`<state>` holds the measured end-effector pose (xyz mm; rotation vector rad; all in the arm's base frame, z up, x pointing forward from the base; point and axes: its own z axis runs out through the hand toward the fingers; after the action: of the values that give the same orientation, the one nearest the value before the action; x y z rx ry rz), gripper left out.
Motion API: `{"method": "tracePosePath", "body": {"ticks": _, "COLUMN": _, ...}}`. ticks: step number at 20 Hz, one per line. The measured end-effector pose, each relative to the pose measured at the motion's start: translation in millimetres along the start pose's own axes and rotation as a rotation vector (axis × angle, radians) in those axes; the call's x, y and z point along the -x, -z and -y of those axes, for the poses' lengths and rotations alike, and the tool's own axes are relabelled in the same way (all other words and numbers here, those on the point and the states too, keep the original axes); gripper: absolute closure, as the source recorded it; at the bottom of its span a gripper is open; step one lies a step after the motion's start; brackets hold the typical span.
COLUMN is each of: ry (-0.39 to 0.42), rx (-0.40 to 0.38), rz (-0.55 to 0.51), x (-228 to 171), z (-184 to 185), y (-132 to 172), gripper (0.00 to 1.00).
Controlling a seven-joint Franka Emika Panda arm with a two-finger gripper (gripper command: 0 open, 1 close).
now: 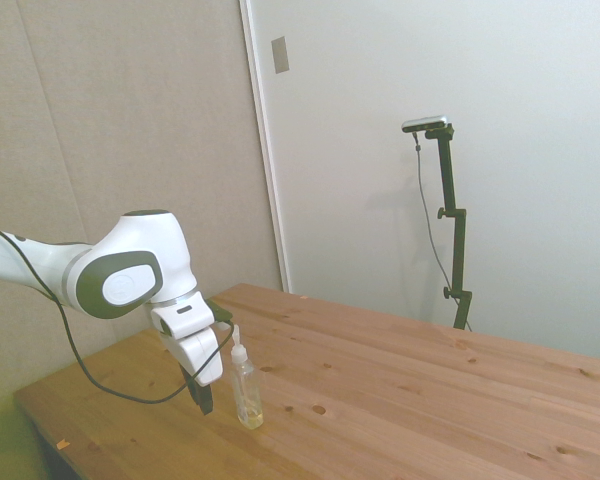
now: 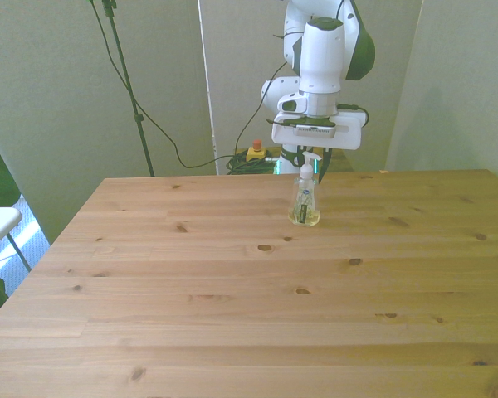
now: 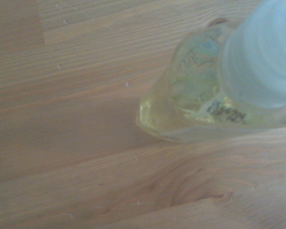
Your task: Knock down the sanitizer
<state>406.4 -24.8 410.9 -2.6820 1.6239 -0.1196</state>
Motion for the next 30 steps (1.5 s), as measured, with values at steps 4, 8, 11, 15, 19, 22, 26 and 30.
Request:
{"method": "tracePosePath", "body": {"ticks": 4, "ry": -0.01, "rx": 0.004, "rz": 0.003, "x": -13, "z": 7, "y": -2, "gripper": 1.0}}
{"method": "tracePosePath", "body": {"ticks": 8, "ry": -0.02, "rx": 0.005, "rz": 0.008, "x": -27, "z": 19, "y": -3, "gripper": 1.0}}
{"method": "tracePosePath", "body": {"ticks": 11, "ry": -0.028, "rx": 0.0, "rz": 0.008, "x": -40, "z": 30, "y": -1, "gripper": 1.0}}
{"method": "tracePosePath", "body": {"ticks": 15, "ry": -0.035, "rx": 0.006, "rz": 0.006, "x": -57, "z": 43, "y": 2, "gripper": 1.0}}
{"method": "tracePosePath", "body": {"ticks": 19, "ry": -0.05, "rx": 0.004, "rz": 0.008, "x": -80, "z": 52, "y": 4, "gripper": 1.0}}
{"method": "tracePosePath", "body": {"ticks": 22, "ry": -0.055, "rx": 0.0, "rz": 0.006, "x": -96, "z": 59, "y": 4, "gripper": 1.0}}
{"method": "tracePosePath", "body": {"ticks": 26, "ry": -0.05, "rx": -0.016, "rz": -0.007, "x": -114, "z": 70, "y": 7, "gripper": 1.0}}
{"method": "tracePosePath", "body": {"ticks": 30, "ry": -0.02, "rx": -0.033, "rz": -0.022, "x": -132, "z": 84, "y": 12, "gripper": 1.0}}
